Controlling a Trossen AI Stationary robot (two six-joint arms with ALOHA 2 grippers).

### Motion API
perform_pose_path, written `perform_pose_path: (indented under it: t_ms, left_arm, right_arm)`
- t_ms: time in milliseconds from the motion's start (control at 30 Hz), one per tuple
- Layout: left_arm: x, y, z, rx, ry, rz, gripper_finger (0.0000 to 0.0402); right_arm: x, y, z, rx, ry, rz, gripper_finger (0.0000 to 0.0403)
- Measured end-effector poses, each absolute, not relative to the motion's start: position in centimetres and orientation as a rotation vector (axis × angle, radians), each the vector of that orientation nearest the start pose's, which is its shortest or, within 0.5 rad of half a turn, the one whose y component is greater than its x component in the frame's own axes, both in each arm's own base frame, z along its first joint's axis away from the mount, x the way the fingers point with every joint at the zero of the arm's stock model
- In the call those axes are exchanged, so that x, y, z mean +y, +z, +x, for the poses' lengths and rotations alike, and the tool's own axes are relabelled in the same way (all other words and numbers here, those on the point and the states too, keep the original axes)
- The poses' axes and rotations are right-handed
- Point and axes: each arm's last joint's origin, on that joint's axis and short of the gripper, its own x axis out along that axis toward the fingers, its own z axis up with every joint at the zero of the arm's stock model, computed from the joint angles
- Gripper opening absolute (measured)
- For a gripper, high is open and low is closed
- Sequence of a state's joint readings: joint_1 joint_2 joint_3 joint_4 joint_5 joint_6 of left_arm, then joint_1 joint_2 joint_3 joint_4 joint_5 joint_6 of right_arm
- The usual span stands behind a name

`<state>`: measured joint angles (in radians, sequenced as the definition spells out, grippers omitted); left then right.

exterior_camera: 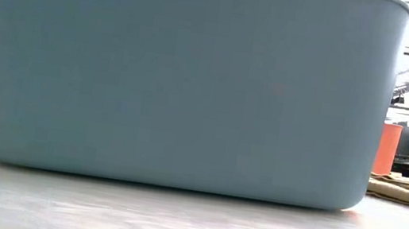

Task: Sort spices by type
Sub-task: Put the transparent seasoning bottle into the blue bin

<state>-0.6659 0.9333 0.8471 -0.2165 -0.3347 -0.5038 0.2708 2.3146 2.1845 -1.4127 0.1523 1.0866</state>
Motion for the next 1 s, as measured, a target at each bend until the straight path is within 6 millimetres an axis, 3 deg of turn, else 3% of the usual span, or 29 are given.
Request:
perform_pose_path:
  t_ms: [100,233,433,600,700,867,1000]
  left_arm:
    - [-11.5,32.6,16.7,0.339,-0.236,-0.342,0.0275]
    - [-11.3,32.5,16.9,0.345,-0.233,-0.343,0.0275]
    - [-11.2,32.0,16.7,0.397,-0.220,-0.315,0.0275]
    - [-11.1,31.8,16.7,0.414,-0.214,-0.316,0.0275]
    - [-11.1,31.8,16.7,0.416,-0.211,-0.333,0.0275]
    - [-11.1,31.8,16.7,0.416,-0.201,-0.353,0.0275]
    - [-11.1,31.9,16.7,0.408,-0.201,-0.364,0.0275]
  right_arm:
    - [11.6,24.2,43.9,1.332,-0.678,0.558,0.0004]
    - [11.8,25.4,43.6,1.345,-0.656,0.561,0.0042]
    - [13.8,25.3,42.4,1.480,-0.537,0.485,0.0155]
    - [14.7,23.5,41.7,1.597,-0.460,0.449,0.0261]
    - [14.6,22.2,41.9,1.633,-0.384,0.441,0.0301]
    - [14.6,21.1,42.2,1.632,-0.189,0.277,0.0322]
    - [14.9,21.2,42.1,1.609,-0.027,0.004,0.0323]
